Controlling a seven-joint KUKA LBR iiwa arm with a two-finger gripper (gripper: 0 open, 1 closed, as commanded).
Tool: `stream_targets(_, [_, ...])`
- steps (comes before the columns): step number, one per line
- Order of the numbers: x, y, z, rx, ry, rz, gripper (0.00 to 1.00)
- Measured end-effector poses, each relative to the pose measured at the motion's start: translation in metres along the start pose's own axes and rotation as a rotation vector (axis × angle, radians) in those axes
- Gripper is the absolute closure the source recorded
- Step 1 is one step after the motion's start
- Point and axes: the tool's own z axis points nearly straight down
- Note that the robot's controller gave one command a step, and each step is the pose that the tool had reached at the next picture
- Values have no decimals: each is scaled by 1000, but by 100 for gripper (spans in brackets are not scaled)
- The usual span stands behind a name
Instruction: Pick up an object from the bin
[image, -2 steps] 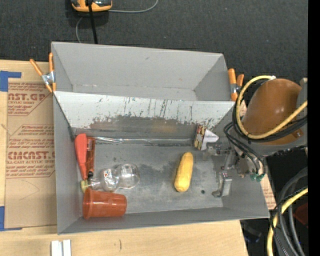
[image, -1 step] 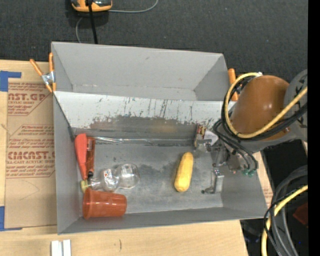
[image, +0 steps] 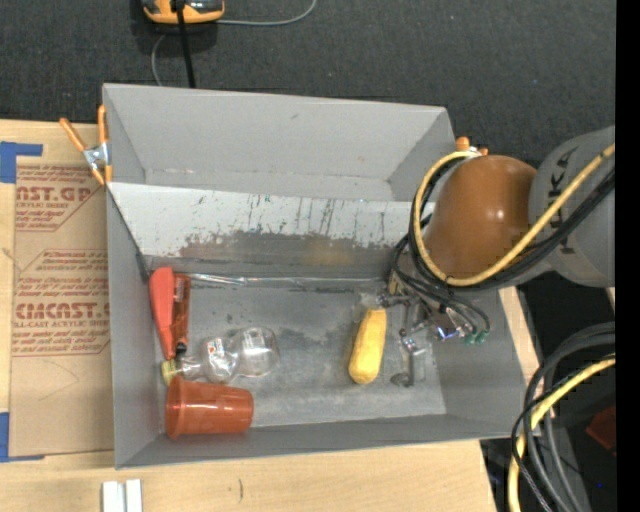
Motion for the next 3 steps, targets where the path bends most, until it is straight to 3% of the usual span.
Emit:
stream_targets(1, [1, 14, 40, 3, 1, -118, 0])
stream_targets(2, [-7, 15, 57, -1, -1, -361, 100])
stream_targets(3, [-7, 15, 57, -1, -2, -362, 100])
